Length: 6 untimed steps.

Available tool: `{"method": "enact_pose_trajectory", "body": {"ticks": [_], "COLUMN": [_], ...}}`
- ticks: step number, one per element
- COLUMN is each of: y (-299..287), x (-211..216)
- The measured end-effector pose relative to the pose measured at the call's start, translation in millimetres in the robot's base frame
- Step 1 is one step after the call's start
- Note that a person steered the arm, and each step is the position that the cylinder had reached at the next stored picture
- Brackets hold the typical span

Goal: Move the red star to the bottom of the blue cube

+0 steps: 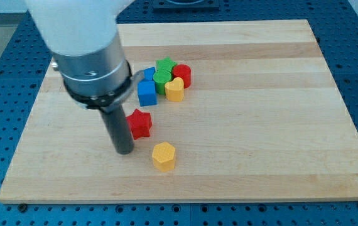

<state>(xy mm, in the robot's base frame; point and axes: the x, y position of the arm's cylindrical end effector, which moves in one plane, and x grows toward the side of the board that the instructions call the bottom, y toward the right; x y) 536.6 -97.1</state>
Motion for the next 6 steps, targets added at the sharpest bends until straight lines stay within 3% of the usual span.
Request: {"method": "enact_pose_trajectory", "body": {"ticks": [4,6], "y": [20.9,-21.9], "x": [-30.1,-34.4]}}
